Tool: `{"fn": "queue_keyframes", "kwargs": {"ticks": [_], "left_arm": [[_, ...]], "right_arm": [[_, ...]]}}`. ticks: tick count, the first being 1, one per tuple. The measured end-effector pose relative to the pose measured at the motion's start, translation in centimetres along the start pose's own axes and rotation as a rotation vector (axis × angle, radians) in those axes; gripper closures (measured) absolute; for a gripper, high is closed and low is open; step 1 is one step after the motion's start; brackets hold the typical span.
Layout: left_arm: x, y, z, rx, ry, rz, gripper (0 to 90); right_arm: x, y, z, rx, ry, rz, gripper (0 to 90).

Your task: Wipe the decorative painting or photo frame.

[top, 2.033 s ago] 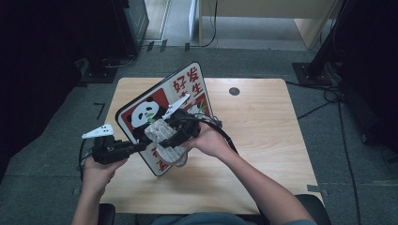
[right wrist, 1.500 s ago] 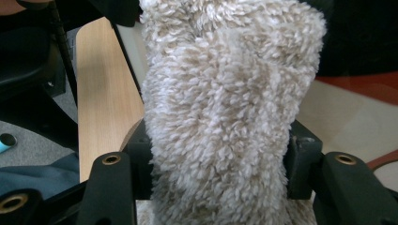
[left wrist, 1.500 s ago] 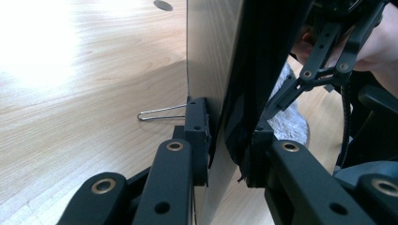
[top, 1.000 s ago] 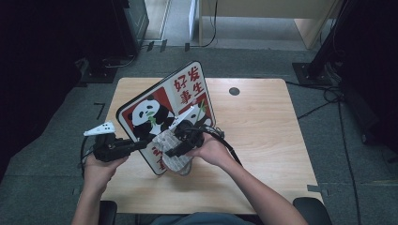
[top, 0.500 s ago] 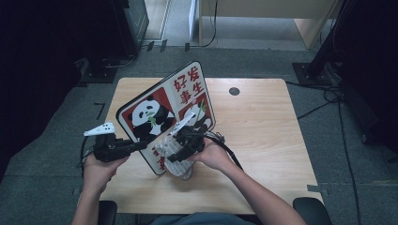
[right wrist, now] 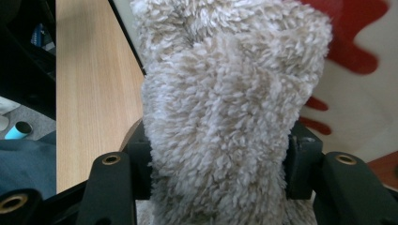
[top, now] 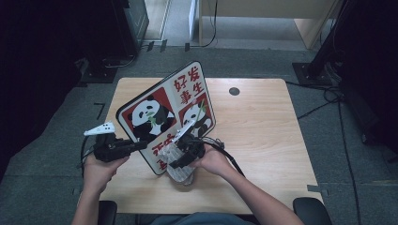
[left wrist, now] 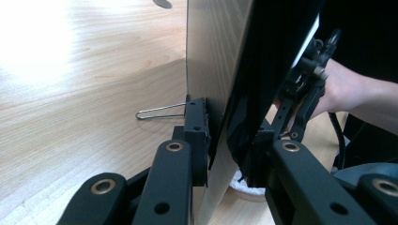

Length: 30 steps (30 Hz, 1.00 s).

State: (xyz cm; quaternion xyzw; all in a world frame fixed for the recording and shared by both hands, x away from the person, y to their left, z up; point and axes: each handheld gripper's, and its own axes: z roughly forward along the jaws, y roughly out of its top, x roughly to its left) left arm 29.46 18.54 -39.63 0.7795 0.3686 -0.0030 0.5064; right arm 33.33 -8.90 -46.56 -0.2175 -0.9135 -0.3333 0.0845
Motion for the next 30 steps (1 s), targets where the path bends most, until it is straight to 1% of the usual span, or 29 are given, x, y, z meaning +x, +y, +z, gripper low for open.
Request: {"fn": "queue_keyframes", "kwargs": {"ticks": [3, 10, 17, 21, 25, 26, 27, 30], "left_arm": [[0.0, 0.0, 0.0, -0.004, -0.003, -0.004, 76.3], [0.1, 0.0, 0.1, -0.003, -0.006, -0.007, 75.8], [0.1, -0.1, 0.0, -0.011, 0.000, -0.011, 75.6], [0.2, -0.1, 0.0, -0.014, 0.004, -0.011, 74.8], [0.1, -0.1, 0.1, -0.001, 0.008, -0.002, 73.4], [0.1, -0.1, 0.2, 0.005, 0.010, -0.002, 72.8], [0.1, -0.1, 0.2, 0.005, 0.010, 0.000, 71.6], [0.2, 0.0, 0.1, -0.002, 0.008, -0.003, 69.6]], "right_arm": [[-0.1, -0.4, 0.4, 0.002, 0.001, 0.000, 43.9], [-0.2, -1.1, 1.2, 0.028, 0.000, 0.001, 44.0], [-0.2, -1.4, 1.5, 0.024, 0.002, 0.008, 44.0], [-0.2, -1.2, 1.2, 0.030, 0.005, -0.002, 44.3], [0.1, -0.9, 0.5, 0.030, 0.004, -0.008, 44.6], [0.1, -0.7, 0.3, 0.023, 0.002, -0.010, 44.6], [0.3, -0.4, -0.3, 0.013, 0.004, -0.010, 44.6], [0.6, 0.4, -1.2, -0.002, -0.002, -0.011, 44.6]]}}
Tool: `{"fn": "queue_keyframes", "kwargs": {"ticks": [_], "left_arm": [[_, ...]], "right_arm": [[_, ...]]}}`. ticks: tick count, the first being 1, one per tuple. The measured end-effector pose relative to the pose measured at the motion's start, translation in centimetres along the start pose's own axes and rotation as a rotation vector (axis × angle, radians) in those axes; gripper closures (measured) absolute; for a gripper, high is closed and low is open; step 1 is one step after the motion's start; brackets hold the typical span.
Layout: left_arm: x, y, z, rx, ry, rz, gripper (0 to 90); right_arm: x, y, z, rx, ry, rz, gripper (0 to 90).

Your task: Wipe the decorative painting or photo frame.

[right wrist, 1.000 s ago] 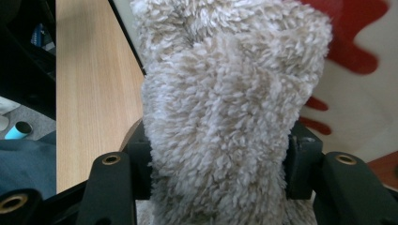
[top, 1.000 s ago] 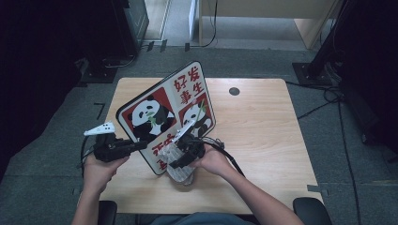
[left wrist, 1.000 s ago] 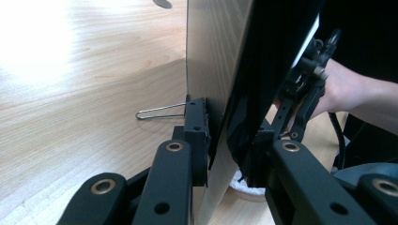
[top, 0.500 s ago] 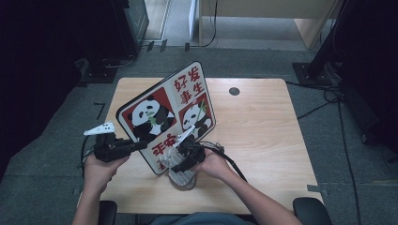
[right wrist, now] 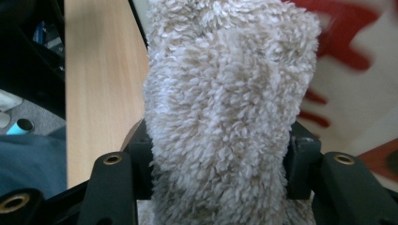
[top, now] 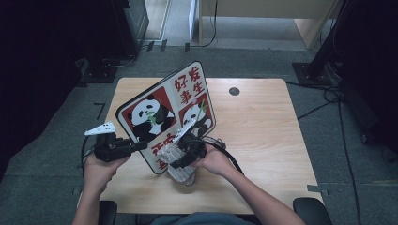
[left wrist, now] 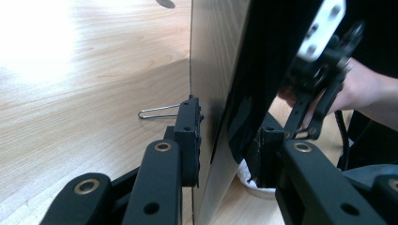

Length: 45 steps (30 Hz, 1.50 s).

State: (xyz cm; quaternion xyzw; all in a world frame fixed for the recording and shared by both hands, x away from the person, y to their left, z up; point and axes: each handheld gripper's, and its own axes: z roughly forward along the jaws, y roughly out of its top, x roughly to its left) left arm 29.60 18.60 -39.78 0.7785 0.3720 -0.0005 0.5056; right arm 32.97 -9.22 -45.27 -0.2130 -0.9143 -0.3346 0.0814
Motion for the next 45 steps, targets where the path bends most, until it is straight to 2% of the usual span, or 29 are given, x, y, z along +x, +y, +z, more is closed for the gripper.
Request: {"fn": "queue_keyframes", "kwargs": {"ticks": [7, 20, 27, 32, 35, 39, 45], "left_arm": [[0.1, 0.1, -0.5, -0.002, -0.017, 0.006, 67.7], [0.3, -0.1, -1.7, -0.007, -0.023, 0.005, 66.7], [0.7, -0.5, -3.3, -0.023, -0.024, 0.008, 68.1], [0.6, -0.7, -4.0, -0.028, -0.029, 0.026, 72.7], [0.9, -0.8, -4.5, -0.035, -0.002, 0.015, 76.0], [1.4, -0.8, -4.4, -0.052, 0.029, -0.005, 79.1], [1.7, -0.4, -3.4, -0.049, 0.040, 0.006, 79.5]], "right_arm": [[0.9, 2.7, -2.7, -0.036, 0.000, 0.007, 44.7], [2.7, 8.3, -6.7, -0.068, -0.033, -0.045, 44.7], [3.4, 10.4, -8.0, -0.078, -0.041, -0.063, 44.7], [3.8, 11.6, -8.8, -0.086, -0.047, -0.074, 44.7], [4.0, 12.2, -9.2, -0.089, -0.049, -0.083, 44.6], [4.3, 13.0, -9.5, -0.095, -0.051, -0.085, 44.7], [5.3, 14.4, -9.8, -0.099, -0.062, -0.101, 44.7]]}}
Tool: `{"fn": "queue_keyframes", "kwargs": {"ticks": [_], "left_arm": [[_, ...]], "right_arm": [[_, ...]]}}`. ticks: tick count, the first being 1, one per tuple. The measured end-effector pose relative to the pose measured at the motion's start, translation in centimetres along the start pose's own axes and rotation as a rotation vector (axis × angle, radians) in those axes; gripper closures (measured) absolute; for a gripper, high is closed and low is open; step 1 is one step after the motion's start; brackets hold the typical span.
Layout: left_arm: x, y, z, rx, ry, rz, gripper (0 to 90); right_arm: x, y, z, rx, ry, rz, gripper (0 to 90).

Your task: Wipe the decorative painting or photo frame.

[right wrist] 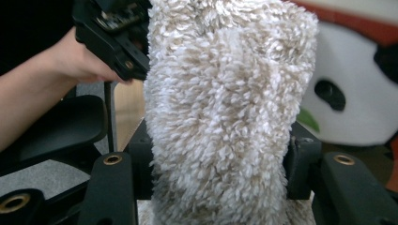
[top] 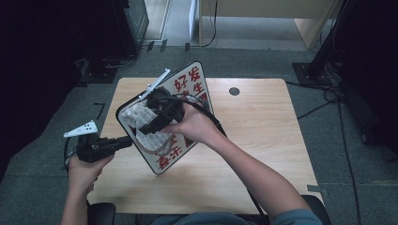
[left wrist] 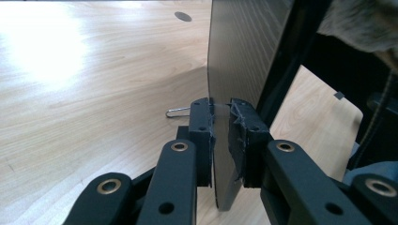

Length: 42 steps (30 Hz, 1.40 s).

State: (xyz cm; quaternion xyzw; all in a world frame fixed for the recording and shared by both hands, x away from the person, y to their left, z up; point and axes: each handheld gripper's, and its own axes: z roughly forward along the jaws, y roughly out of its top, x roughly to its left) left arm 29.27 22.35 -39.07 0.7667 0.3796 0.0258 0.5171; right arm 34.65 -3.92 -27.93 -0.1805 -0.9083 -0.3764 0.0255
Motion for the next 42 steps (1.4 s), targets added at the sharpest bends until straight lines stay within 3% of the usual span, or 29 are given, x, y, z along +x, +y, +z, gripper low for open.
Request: {"fn": "queue_keyframes", "kwargs": {"ticks": [10, 42], "left_arm": [[0.2, 0.4, 0.4, -0.017, -0.030, 0.024, 79.2], [0.2, 0.4, 0.5, -0.012, -0.023, 0.033, 79.2]], "right_arm": [[0.8, 1.7, 0.4, 0.021, -0.010, -0.014, 44.7], [0.3, -1.7, 3.4, 0.057, 0.029, 0.003, 44.8]]}}
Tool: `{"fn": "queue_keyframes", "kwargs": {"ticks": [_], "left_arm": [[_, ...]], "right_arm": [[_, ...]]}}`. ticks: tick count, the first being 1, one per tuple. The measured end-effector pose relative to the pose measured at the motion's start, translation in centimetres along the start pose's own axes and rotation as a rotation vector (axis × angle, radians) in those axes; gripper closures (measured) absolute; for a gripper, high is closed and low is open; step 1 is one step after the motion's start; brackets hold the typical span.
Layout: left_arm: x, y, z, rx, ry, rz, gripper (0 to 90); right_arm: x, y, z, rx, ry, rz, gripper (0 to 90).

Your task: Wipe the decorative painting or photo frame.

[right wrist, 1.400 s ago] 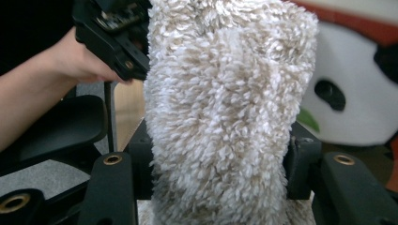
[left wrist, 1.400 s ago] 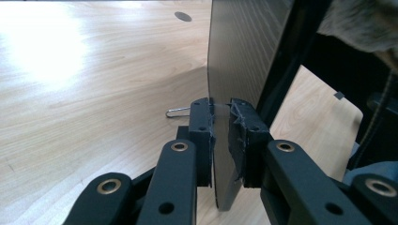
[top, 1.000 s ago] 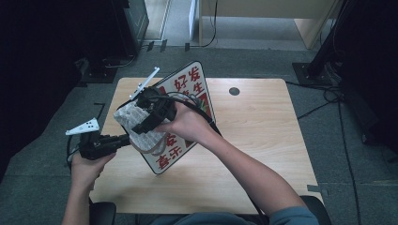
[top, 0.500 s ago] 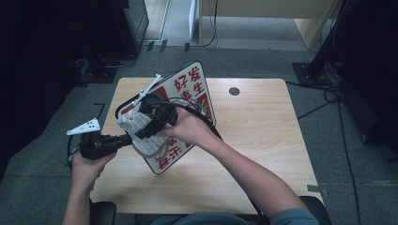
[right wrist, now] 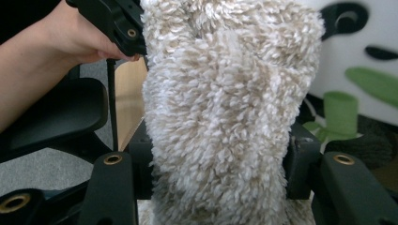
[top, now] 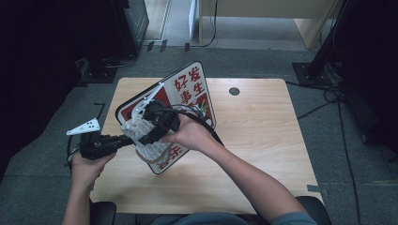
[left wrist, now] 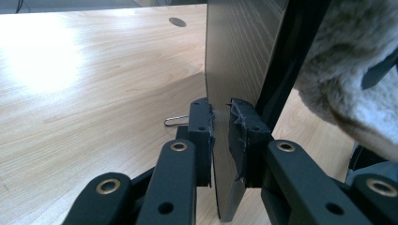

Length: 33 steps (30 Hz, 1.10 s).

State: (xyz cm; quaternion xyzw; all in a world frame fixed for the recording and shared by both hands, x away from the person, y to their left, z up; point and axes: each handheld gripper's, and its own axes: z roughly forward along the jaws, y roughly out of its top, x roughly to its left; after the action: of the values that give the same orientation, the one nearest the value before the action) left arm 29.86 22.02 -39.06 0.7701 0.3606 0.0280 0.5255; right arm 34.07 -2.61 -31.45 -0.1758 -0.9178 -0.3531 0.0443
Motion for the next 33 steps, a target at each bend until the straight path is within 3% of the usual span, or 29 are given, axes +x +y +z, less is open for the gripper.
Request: {"fn": "queue_keyframes", "kwargs": {"ticks": [22, 33], "left_arm": [[0.0, 0.0, 0.0, -0.002, 0.005, 0.008, 79.2], [-0.1, 0.0, 0.1, 0.001, 0.006, 0.008, 79.3]], "right_arm": [[-0.2, -3.3, 2.5, 0.015, 0.023, -0.005, 44.8], [0.0, -5.2, 3.7, -0.018, 0.012, -0.025, 44.7]]}}
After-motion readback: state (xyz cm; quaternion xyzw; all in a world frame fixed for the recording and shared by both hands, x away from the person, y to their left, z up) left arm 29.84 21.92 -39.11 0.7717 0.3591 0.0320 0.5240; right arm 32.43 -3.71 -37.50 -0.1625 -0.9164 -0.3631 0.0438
